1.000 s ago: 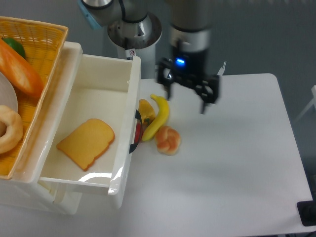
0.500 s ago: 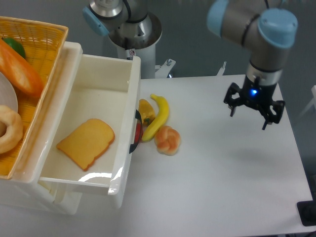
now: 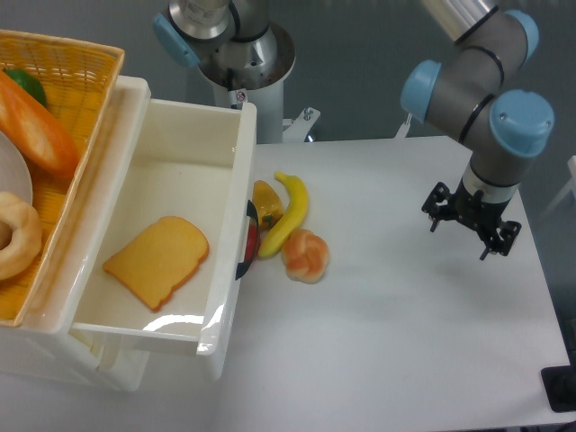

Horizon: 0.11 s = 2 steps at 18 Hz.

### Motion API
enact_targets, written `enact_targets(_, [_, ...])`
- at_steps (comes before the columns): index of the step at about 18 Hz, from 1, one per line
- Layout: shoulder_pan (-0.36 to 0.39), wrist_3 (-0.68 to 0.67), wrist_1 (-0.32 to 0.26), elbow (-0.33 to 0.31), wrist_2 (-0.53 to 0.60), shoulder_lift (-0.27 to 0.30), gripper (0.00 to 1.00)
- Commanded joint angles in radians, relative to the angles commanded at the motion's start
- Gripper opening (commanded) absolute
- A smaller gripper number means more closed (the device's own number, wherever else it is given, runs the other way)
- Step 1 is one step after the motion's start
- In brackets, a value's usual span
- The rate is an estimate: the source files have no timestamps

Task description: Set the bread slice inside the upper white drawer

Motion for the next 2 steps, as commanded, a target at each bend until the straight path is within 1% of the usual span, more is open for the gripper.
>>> enact_targets(2, [0.000,0.000,0.003,0.002,0.009,0.002,1.00])
